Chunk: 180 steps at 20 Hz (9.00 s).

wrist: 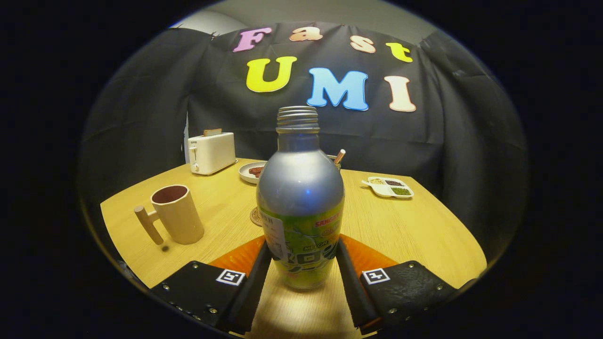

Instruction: Take the bottle from table, then pour the juice into the cup, finally place the bottle on the coaster

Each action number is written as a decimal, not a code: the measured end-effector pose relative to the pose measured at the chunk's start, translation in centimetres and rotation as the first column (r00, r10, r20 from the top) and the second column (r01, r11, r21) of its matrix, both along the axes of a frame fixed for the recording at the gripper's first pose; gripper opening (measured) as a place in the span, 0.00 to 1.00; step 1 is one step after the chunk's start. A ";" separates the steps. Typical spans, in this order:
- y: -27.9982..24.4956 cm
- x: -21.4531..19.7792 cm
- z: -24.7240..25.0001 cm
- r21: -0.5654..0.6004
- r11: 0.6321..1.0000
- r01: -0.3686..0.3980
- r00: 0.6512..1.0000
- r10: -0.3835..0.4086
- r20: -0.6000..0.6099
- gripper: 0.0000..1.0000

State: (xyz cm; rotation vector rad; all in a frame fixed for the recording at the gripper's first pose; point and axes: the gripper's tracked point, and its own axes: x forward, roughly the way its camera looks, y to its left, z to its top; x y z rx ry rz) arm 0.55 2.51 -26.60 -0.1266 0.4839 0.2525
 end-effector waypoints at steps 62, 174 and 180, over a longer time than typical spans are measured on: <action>7.8 0.7 1.3 -0.826 0.377 -0.419 0.900 0.291 -0.324 0.76; 10.0 4.8 7.8 -0.787 -0.393 -0.476 0.784 0.215 -0.582 0.76; 10.6 5.1 8.0 -0.776 -0.431 -0.460 0.783 0.215 -0.584 0.75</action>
